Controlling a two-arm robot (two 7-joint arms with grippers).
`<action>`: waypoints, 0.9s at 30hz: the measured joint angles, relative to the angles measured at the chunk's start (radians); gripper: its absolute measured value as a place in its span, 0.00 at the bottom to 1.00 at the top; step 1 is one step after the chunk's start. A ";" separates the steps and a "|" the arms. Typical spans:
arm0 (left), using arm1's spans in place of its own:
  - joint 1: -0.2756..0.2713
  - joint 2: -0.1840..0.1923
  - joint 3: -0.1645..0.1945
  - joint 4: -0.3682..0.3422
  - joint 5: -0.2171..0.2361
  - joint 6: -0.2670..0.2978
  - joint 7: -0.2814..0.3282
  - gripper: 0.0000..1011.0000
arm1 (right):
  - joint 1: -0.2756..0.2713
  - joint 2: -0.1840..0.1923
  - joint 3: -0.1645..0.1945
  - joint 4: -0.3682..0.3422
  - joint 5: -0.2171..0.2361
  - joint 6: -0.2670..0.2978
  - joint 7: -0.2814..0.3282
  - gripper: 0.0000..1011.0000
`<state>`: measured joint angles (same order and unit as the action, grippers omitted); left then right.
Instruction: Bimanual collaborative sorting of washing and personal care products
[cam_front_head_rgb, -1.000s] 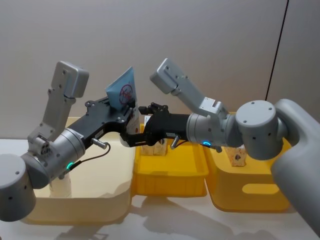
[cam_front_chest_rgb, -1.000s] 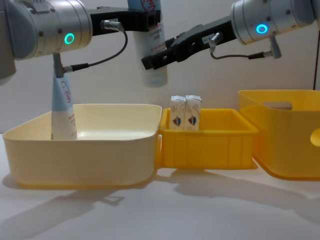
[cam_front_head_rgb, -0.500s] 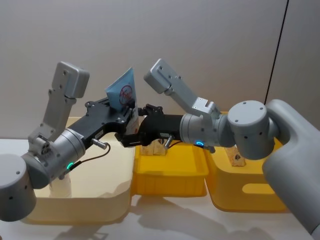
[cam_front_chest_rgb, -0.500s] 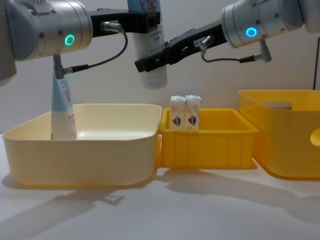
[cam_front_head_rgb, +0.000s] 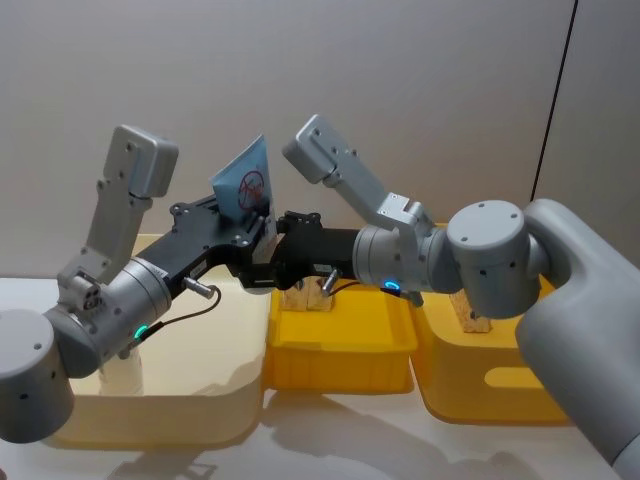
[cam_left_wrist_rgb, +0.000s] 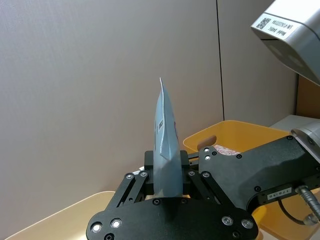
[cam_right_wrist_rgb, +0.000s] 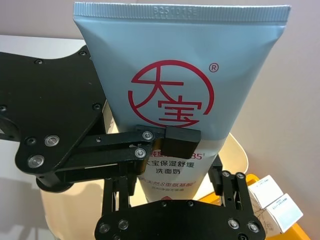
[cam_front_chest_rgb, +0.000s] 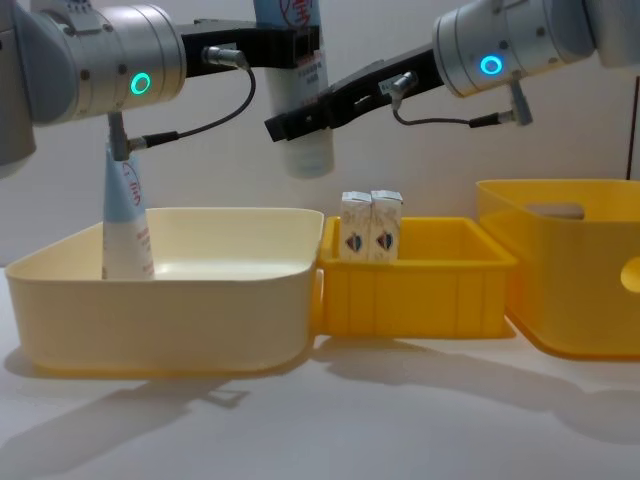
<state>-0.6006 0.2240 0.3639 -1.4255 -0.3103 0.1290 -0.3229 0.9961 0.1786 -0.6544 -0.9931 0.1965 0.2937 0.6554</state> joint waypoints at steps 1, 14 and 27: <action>0.000 0.000 0.000 0.000 0.000 0.000 0.000 0.26 | 0.000 -0.001 0.000 0.001 0.000 0.000 0.000 0.84; -0.001 -0.002 0.000 0.005 0.000 -0.005 -0.001 0.26 | 0.002 -0.006 0.000 0.008 0.005 0.003 -0.005 0.65; -0.002 -0.003 0.000 0.006 0.000 -0.007 -0.002 0.31 | 0.004 -0.007 0.000 0.010 0.007 0.005 -0.007 0.59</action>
<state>-0.6022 0.2213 0.3636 -1.4193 -0.3105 0.1221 -0.3254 0.9997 0.1714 -0.6544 -0.9829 0.2031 0.2988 0.6486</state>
